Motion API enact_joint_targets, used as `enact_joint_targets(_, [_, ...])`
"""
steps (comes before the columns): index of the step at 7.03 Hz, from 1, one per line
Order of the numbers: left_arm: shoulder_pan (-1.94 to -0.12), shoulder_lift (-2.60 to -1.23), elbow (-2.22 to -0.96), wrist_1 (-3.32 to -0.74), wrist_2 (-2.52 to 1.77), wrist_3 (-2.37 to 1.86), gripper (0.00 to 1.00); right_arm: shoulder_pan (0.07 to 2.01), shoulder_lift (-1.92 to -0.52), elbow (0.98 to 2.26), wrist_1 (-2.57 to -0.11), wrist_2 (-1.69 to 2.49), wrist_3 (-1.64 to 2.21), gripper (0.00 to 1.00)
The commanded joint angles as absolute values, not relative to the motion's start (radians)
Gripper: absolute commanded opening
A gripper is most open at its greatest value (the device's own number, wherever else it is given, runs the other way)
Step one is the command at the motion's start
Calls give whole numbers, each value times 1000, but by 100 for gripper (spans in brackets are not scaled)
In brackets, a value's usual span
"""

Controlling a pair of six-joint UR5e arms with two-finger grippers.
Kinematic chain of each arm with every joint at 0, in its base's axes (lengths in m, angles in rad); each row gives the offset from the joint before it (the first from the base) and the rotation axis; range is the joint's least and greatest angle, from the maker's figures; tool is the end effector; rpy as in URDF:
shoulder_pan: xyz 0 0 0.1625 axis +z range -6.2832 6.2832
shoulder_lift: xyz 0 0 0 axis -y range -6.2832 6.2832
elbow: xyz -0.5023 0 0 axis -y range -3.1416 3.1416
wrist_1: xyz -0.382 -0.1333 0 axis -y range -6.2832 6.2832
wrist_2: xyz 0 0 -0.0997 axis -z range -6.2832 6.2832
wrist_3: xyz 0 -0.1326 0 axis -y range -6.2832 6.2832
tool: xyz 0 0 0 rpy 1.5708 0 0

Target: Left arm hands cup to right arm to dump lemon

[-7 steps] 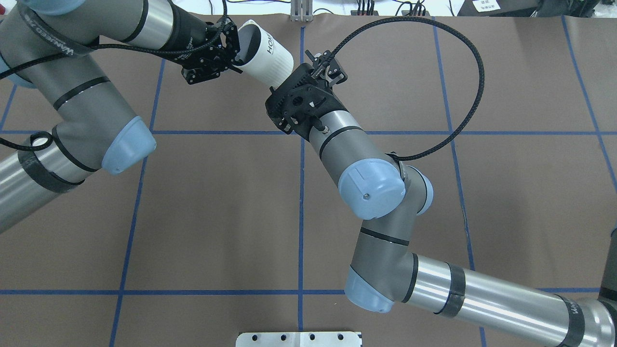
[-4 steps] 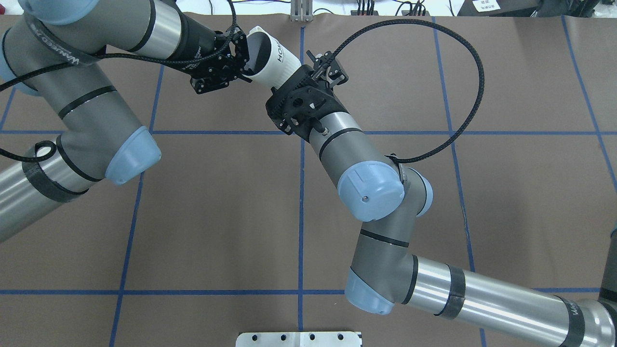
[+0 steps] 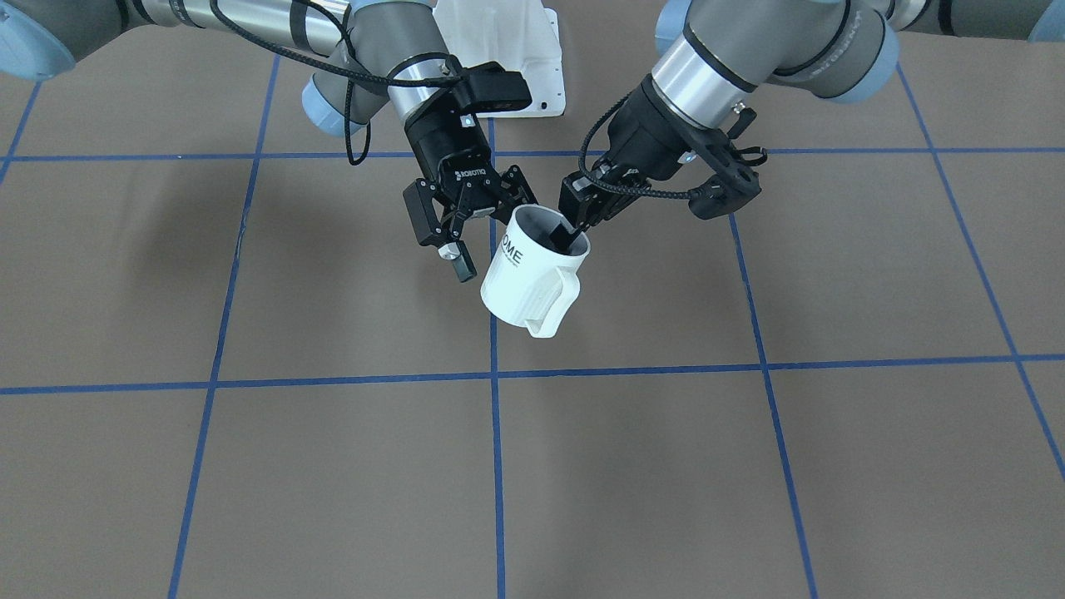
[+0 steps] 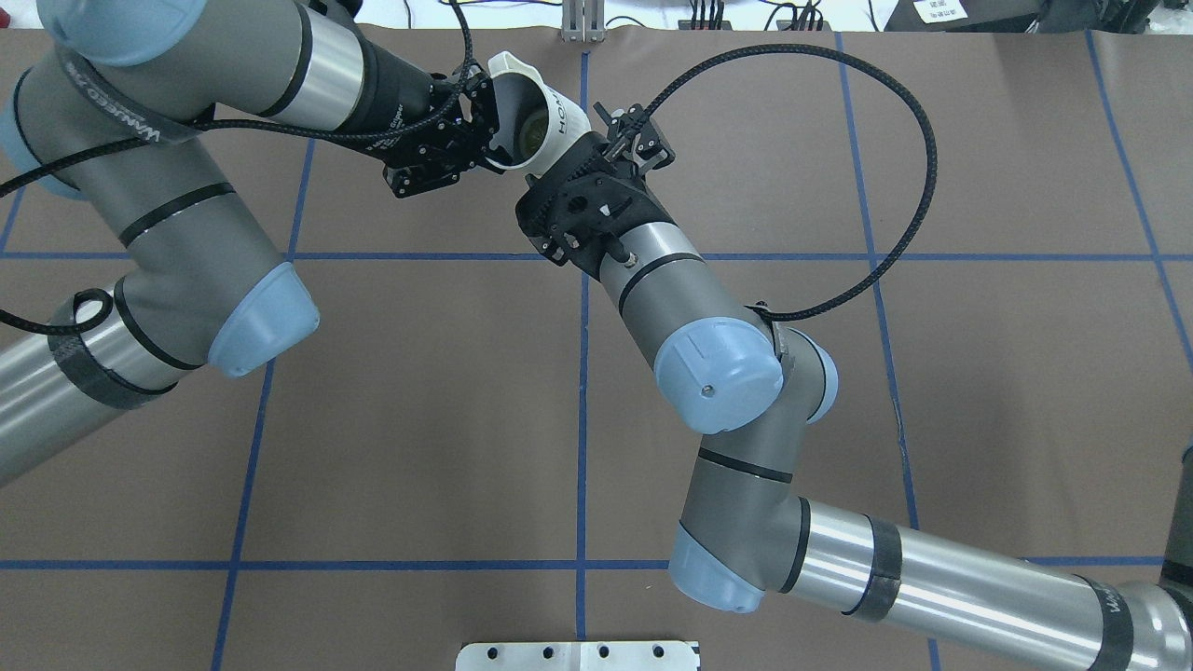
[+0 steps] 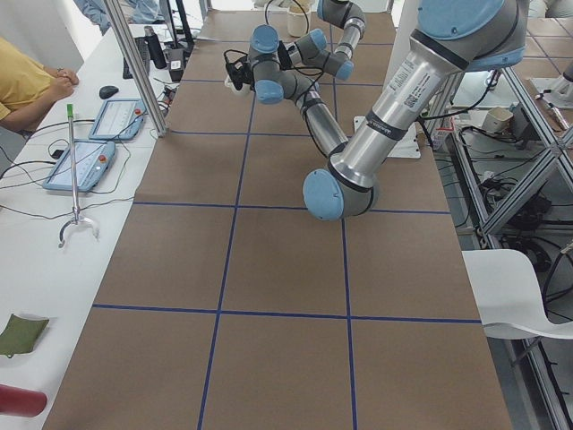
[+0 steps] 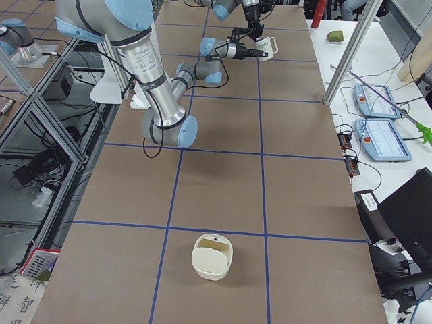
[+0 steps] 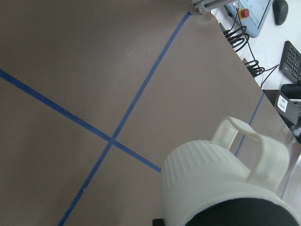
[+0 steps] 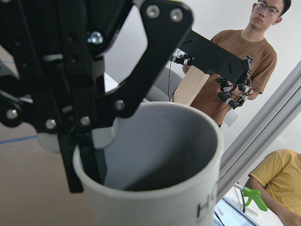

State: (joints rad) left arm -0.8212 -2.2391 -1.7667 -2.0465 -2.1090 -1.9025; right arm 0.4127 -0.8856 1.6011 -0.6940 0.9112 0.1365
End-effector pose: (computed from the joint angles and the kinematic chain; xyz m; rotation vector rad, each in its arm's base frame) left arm 0.4243 -0.5517 0.1952 -0.1261 1.3935 -0.6036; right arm -0.5632 -0.4808 0.1989 1.5114 -0.5076 -0.2719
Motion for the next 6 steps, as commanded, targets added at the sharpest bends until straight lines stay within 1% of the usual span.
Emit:
enact_joint_targets(1, [-821,-2240,-1767,-2045,-2111,-1904,0,408,-887,1605,-693,910,137,97])
enact_joint_targets(4, [-815,-2246,-1766,-2045,-2147,-1904,0,396,-888,1605,-692,873,137,97])
enact_joint_targets(6, [-816,-2281,-1767,-1984,-2174,-1904,0,394,-888,1606,-692,873,137,97])
